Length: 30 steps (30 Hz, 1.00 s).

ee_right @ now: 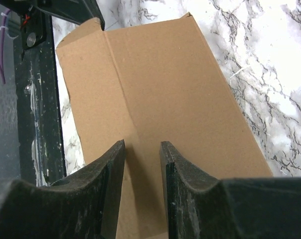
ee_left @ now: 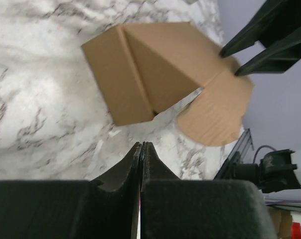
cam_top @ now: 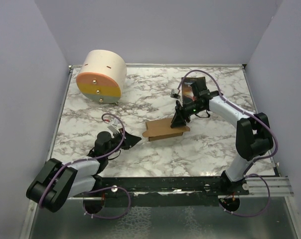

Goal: Fold the paper box

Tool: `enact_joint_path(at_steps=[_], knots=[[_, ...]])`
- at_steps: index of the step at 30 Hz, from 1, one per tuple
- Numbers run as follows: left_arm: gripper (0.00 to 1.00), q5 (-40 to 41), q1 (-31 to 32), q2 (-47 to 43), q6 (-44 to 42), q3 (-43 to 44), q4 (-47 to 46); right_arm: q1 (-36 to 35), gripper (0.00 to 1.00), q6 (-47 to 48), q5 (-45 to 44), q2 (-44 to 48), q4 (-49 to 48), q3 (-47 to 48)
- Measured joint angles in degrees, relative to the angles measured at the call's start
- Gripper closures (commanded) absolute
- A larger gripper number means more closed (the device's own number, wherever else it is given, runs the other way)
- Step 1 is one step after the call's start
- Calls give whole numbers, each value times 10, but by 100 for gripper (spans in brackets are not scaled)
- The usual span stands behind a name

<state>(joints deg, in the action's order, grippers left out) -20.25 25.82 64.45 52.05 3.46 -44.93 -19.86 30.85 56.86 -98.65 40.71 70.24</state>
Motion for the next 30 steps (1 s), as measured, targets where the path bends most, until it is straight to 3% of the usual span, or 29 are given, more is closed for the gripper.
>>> enact_joint_path(at_steps=[17,23,30], knots=[[97,-18,16,237,65,73,-252,0,65,-6,0,-12,-3,0],[97,-21,30,289,72,97,-282,0,65,-7,0,-14,-3,0],[98,-18,31,283,63,97,-263,0,65,-7,0,-15,-3,0]])
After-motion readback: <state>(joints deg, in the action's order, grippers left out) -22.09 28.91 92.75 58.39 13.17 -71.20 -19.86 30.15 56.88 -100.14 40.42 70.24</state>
